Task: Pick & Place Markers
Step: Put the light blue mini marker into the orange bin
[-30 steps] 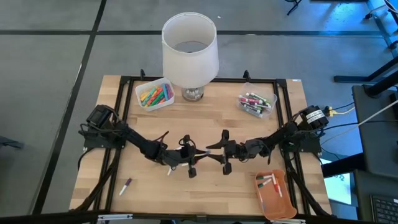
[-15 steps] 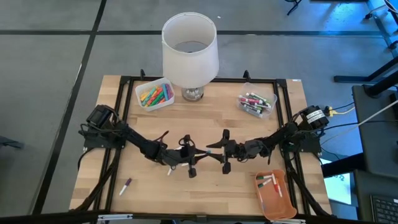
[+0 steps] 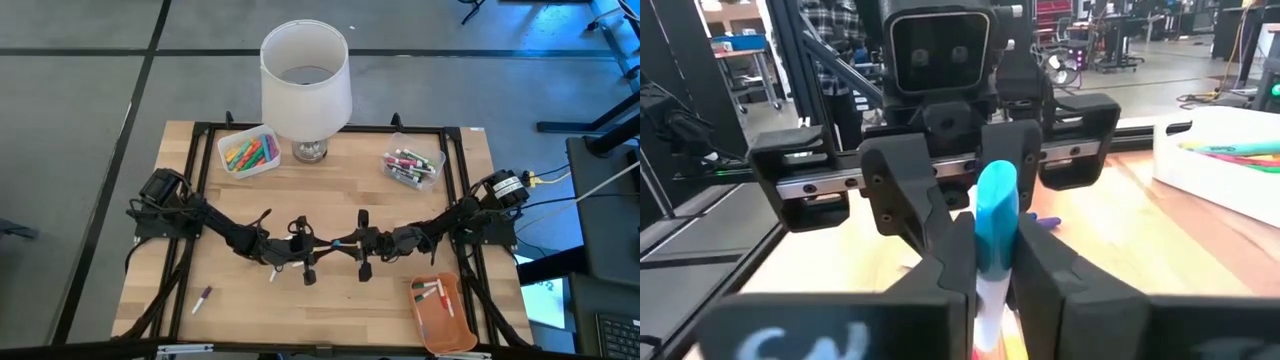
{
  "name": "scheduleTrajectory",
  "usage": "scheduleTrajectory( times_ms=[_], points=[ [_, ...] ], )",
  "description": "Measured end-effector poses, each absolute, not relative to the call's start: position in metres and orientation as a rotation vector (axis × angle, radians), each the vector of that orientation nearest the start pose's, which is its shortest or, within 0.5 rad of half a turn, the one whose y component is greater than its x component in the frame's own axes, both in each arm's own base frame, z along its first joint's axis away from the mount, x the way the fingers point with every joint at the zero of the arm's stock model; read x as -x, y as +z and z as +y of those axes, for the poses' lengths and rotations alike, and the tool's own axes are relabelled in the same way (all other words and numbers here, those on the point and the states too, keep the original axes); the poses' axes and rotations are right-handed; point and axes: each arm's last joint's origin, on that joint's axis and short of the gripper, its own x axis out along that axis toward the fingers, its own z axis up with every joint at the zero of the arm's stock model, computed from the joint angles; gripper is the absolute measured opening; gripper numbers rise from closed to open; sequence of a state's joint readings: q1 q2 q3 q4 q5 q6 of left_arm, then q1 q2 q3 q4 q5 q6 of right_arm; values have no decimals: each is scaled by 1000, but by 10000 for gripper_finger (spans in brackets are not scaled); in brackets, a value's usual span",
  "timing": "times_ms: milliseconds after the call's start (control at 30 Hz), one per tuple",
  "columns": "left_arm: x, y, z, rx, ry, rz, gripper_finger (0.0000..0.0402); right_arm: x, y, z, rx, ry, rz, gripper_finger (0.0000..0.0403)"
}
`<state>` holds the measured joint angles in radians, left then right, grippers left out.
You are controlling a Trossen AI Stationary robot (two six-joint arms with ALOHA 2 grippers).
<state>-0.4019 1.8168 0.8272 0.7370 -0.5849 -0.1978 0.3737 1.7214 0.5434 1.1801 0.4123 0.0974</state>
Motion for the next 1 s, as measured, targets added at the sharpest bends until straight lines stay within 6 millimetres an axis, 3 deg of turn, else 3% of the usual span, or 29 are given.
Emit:
scheduleTrajectory(
  times_ms=[300,467,800,1000],
  points=[
    [-335,163,-124,90,271,206,68,-286,164,95,-68,-91,20,44],
    [-333,158,-123,89,280,257,92,-291,175,84,-93,-109,191,44],
    [-335,153,-113,107,330,292,149,-303,231,85,-31,-178,642,44],
    [-335,149,-104,80,359,342,172,-293,266,89,-92,-253,870,44]
  ],
)
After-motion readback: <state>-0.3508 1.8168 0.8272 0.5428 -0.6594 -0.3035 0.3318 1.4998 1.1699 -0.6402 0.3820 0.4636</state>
